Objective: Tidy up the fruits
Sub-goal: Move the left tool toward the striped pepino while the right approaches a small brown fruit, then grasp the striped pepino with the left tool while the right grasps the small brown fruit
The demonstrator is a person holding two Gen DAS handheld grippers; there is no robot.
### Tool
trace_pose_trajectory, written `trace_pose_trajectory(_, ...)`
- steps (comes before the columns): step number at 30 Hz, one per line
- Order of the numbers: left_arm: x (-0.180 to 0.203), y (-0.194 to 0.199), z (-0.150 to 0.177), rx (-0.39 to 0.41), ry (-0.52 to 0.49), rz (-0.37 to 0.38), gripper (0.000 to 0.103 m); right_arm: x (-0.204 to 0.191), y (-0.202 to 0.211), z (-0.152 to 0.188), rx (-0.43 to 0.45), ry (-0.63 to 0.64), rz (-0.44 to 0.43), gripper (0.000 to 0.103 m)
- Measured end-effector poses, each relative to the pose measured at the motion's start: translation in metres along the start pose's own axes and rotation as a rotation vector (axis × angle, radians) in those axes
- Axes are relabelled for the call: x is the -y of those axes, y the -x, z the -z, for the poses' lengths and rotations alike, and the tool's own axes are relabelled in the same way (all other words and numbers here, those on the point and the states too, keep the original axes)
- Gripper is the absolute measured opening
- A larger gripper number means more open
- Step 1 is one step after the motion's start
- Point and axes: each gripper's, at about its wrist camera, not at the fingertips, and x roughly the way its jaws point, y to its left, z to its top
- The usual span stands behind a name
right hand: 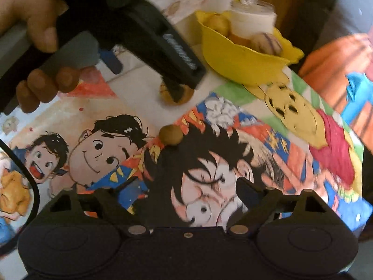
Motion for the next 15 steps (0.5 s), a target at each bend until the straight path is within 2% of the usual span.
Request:
trace_pose_trajectory(3, -0.001, -0.005, -0.004, 0.006, 0.022, 0.035, 0.101, -0.005, -0.010, -0.004, 0.011, 0.022, 0.001, 0.083)
trace_pose_trajectory(8, -0.004, -0.013, -0.011, 0.020, 0.060, 0.062, 0.093, -0.011, -0.022, -0.011, 0.037, 0.026, -0.011, 0.075)
trace_pose_trajectory(15, -0.003, -0.025, -0.015, 0.016, 0.056, 0.091, 0.082, -0.012, -0.036, -0.023, 0.071, 0.030, -0.027, 0.063)
